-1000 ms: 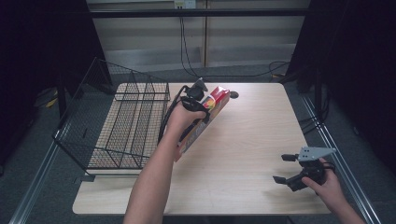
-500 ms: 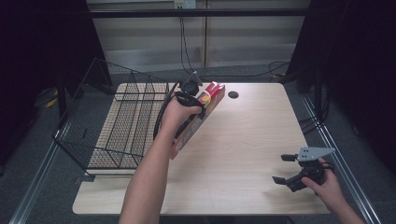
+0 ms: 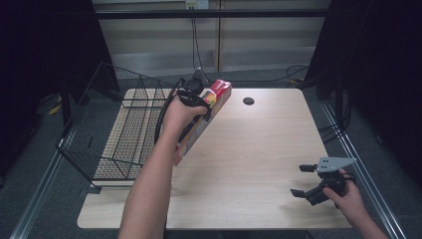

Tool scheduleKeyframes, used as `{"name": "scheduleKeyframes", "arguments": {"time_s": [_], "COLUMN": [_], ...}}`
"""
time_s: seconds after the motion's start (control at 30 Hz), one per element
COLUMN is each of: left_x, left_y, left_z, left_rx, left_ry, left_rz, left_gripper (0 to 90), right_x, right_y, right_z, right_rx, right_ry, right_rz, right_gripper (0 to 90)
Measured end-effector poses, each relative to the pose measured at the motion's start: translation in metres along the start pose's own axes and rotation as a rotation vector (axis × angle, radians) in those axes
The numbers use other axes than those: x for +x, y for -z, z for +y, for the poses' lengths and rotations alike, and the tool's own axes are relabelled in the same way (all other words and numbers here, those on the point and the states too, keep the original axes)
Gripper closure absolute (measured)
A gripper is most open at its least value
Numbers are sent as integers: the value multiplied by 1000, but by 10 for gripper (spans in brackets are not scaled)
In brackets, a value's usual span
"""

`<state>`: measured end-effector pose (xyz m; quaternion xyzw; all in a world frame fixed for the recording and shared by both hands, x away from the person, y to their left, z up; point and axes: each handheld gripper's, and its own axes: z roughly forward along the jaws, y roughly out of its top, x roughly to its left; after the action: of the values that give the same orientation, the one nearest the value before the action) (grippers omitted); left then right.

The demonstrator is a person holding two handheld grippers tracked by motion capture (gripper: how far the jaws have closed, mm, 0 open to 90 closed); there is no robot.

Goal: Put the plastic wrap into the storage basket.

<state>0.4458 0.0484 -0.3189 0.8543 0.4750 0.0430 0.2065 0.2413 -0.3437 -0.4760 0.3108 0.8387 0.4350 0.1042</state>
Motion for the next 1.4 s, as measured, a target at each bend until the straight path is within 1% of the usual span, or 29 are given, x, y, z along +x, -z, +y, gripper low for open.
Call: {"name": "scheduleKeyframes", "arguments": {"time_s": [0.03,0.07,0.1,0.23,0.27,0.37,0.5,0.53,0.57,0.63,0.67,0.7,0.77,0.8,0.83,0.87,0.9,0.93,0.97,1.0,1.03,1.07,1.1,1.13,1.17,1.3,1.33,1.37,1.4], "left_x": [1,2,3,6,7,10,15,15,17,19,21,21,24,25,26,27,29,28,30,30,31,32,32,33,33,35,35,37,37], "left_y": [3,5,7,12,13,17,25,26,28,30,33,33,37,38,40,41,43,44,45,46,47,48,49,50,51,53,54,55,56], "left_z": [0,0,0,-2,-2,-3,-5,-5,-5,-6,-7,-7,-8,-8,-8,-9,-9,-10,-10,-10,-11,-11,-11,-11,-12,-12,-13,-13,-13], "left_rx": [3,5,7,8,5,-6,5,3,6,-5,3,-1,3,-3,0,-3,1,-6,-1,-10,-3,-8,-14,-6,-15,-12,-11,-8,-5], "left_ry": [-8,-1,-6,18,13,35,38,51,43,62,53,69,68,78,75,88,79,93,90,105,93,98,113,104,114,112,123,113,115], "left_rz": [-2,-4,-2,7,7,8,21,20,18,19,27,31,29,31,36,34,38,42,43,42,42,38,34,42,44,49,48,51,51], "left_gripper": [431,431,432,432,431,431,432,431,431,431,431,431,431,431,431,431,431,431,431,431,431,431,431,431,431,431,431,431,431], "right_x": [0,0,0,0,0,-1,0,0,0,0,0,0,0,0,-1,0,0,0,0,0,0,0,0,0,0,0,0,0,0], "right_y": [0,0,0,1,1,2,1,1,1,1,1,1,2,1,1,1,1,1,1,1,1,1,1,1,1,1,1,1,1], "right_z": [0,0,0,0,0,0,0,0,0,0,0,0,0,0,0,0,0,1,1,1,1,1,1,1,1,1,1,1,1], "right_rx": [1,0,-1,-1,-6,-3,-1,1,1,1,0,-1,-2,-3,-3,-1,0,-2,-3,-3,-3,-2,-2,-1,-1,-2,-2,-2,-2], "right_ry": [0,1,0,-3,1,-1,1,3,3,4,4,1,0,-2,0,-3,-1,2,2,2,2,0,0,1,1,1,3,1,3], "right_rz": [-1,-1,2,-5,-6,-5,-1,-1,-1,-5,-5,-6,-8,-2,-5,-3,-5,-8,-7,-7,-8,-6,-6,-6,-6,-6,-8,-6,-5], "right_gripper": [22,23,23,23,23,23,24,24,24,24,24,24,24,24,24,24,24,24,24,24,24,24,24,24,24,24,24,24,24]}}
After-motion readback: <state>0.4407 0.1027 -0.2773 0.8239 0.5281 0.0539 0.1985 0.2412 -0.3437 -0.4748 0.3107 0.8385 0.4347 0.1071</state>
